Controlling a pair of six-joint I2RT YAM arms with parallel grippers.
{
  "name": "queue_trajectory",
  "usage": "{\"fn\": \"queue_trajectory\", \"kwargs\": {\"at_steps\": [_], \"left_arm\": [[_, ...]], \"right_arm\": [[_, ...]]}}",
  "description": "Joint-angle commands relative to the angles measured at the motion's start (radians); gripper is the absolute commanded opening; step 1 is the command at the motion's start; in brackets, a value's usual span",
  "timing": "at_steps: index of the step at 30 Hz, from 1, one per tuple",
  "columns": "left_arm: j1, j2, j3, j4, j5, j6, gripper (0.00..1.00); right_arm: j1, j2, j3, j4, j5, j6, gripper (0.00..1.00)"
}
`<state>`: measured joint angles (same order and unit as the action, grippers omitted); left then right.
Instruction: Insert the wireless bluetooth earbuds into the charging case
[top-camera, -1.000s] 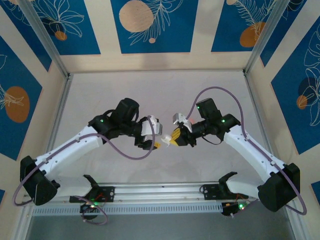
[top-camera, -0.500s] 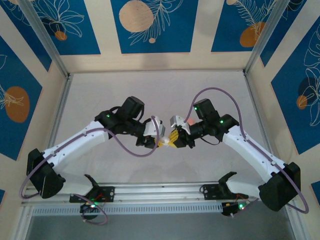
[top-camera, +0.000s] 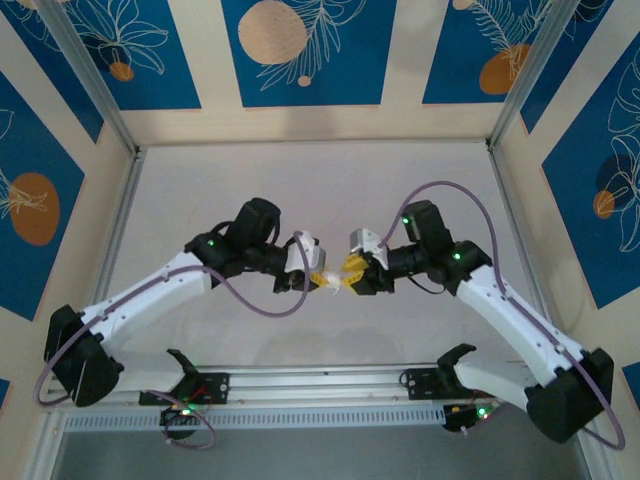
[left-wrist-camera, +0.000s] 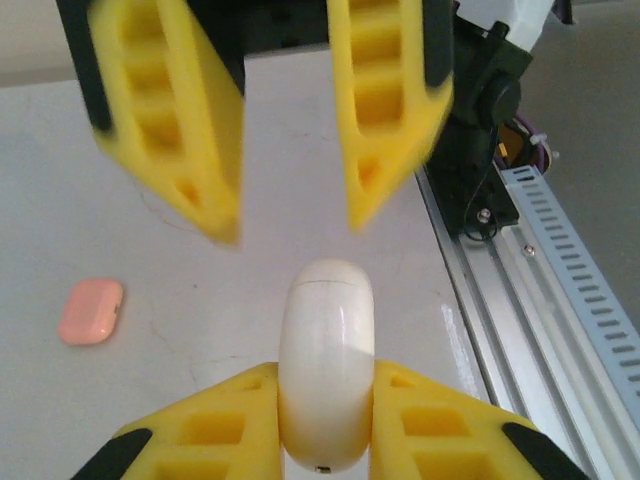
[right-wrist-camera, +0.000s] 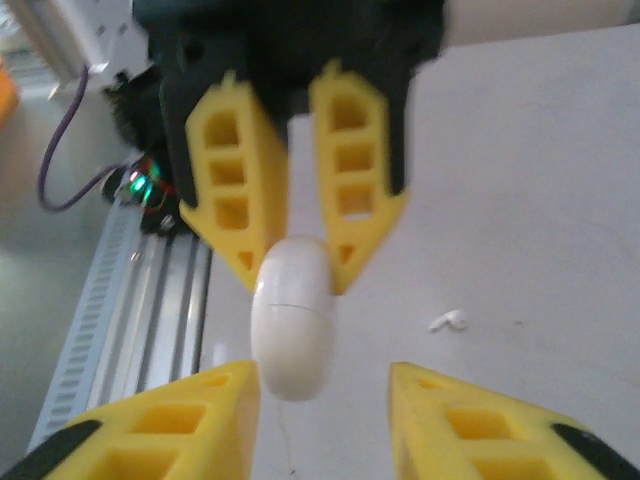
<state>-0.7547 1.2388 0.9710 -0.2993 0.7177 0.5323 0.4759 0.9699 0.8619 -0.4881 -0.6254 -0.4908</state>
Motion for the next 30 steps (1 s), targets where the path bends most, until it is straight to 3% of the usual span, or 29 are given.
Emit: {"fn": "queue_trajectory", "kwargs": {"at_steps": [1,3,5,10,15,30], "left_arm": [[0.015,-0.056,-0.15,0.454,0.035,-0.259,0.2],[0.016,-0.066,-0.241,0.704,0.021,-0.378,0.2],[0.015,-0.058,-0.285,0.851,0.022,-0.451,0.21],[0.016,-0.013,-0.32,1.055,0.055,-0.558,0.21],[0.015,0.012,-0.321,1.136,0.072,-0.605,0.21],[0.015,0.027,-0.325,1.184,0.081,-0.645,0.21]], "right_arm": [[-0.042,-0.102,-0.095,0.243,0.014,0.135,0.5],[-0.071,-0.16,-0.167,0.363,-0.008,0.199,0.57],[-0.097,-0.191,-0.215,0.451,-0.042,0.249,0.61],[-0.121,-0.174,-0.224,0.497,-0.143,0.296,0.61],[-0.12,-0.132,-0.212,0.526,-0.238,0.314,0.61],[-0.099,-0.06,-0.178,0.62,-0.289,0.348,0.48]]}}
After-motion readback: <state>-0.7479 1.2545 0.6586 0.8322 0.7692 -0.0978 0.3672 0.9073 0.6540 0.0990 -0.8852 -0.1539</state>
